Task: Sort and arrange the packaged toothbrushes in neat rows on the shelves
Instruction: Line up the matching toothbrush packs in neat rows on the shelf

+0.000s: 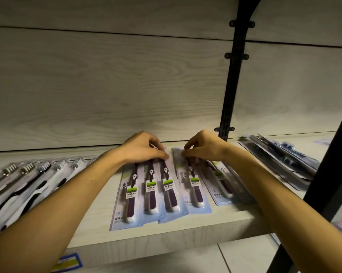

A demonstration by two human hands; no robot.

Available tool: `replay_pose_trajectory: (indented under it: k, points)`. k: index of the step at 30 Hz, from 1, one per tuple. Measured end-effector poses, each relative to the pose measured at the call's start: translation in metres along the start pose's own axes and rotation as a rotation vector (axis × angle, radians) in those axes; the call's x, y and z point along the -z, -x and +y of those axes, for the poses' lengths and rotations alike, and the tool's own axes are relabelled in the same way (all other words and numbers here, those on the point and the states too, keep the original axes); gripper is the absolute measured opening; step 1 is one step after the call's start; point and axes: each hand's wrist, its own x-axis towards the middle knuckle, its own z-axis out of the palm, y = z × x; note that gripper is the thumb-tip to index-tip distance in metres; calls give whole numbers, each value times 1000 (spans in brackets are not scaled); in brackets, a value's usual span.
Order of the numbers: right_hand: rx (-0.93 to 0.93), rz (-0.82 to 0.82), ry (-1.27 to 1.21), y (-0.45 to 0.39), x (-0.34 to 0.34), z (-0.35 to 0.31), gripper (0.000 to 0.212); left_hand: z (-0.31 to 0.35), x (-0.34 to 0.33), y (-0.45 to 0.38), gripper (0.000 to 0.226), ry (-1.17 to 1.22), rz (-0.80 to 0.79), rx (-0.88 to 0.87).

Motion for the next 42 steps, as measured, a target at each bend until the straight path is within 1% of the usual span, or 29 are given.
replay_pose_trajectory:
  k: [2, 4, 6, 7, 8, 9, 10, 12, 14, 15, 18, 19, 24, 26, 30, 34, 35, 36, 37, 39, 40, 42]
  points:
    - [11, -49, -48, 1, -4, -5, 26, -1, -1, -1, 21, -9, -4, -5]
    - [23, -81, -162, 3, -5, -9, 27, -3, -3, -2, 21, -28, -16, -22]
    - [39, -22, -260, 3, 0, -7, 30, -5, -5, -3, 22, -61, -16, -50]
    - [40, 50, -263, 3, 3, -4, 30, -6, -8, -4, 22, -85, -17, -58]
    - [29, 142, -200, 4, 7, 2, 30, -7, -11, -4, 24, -118, -16, -69]
    - [10, 223, -85, 4, 10, 8, 31, -7, -15, -5, 29, -164, -3, -87]
    - [-15, 259, 42, 4, 11, 13, 32, -8, -19, -5, 36, -217, 20, -109]
    - [-43, 205, 181, 6, 9, 18, 33, -7, -26, -5, 56, -290, 67, -148]
    - [-30, 142, 187, 5, 4, 19, 31, -4, -31, -4, 69, -316, 68, -176]
    - [-14, 133, 160, 4, 3, 19, 30, -3, -34, -4, 67, -331, 67, -192]
    - [19, 124, 71, 2, 2, 16, 30, -3, -38, -6, 44, -367, 109, -212]
    - [18, 117, 62, 2, 2, 16, 29, -3, -38, -7, 40, -354, 116, -203]
    - [-16, 103, -16, 1, 2, 14, 28, 0, -37, -8, 33, -226, 136, -143]
    - [-65, 100, -104, 1, 0, 12, 28, 1, -36, -7, 32, -204, 146, -134]
    - [-242, 92, -490, 5, -6, 5, 26, 5, -41, -4, 33, -305, 141, -126]
    - [-292, 31, -662, 7, -5, 0, 24, 7, -43, -2, 34, -365, 160, -119]
    - [-297, 38, -673, 7, -3, 2, 23, 8, -43, -2, 35, -396, 157, -134]
    - [-294, 86, -619, 6, 1, 7, 22, 8, -44, -2, 37, -429, 153, -151]
    - [-290, 179, -482, 5, 5, 13, 23, 8, -44, -1, 40, -454, 147, -166]
    - [-295, 382, -86, 5, 13, 25, 27, 8, -43, -1, 46, -483, 138, -183]
    - [-314, 421, 66, 7, 16, 28, 29, 8, -42, -1, 49, -494, 137, -187]
    - [-352, 366, 196, 7, 14, 31, 27, 8, -43, -1, 54, -513, 114, -193]
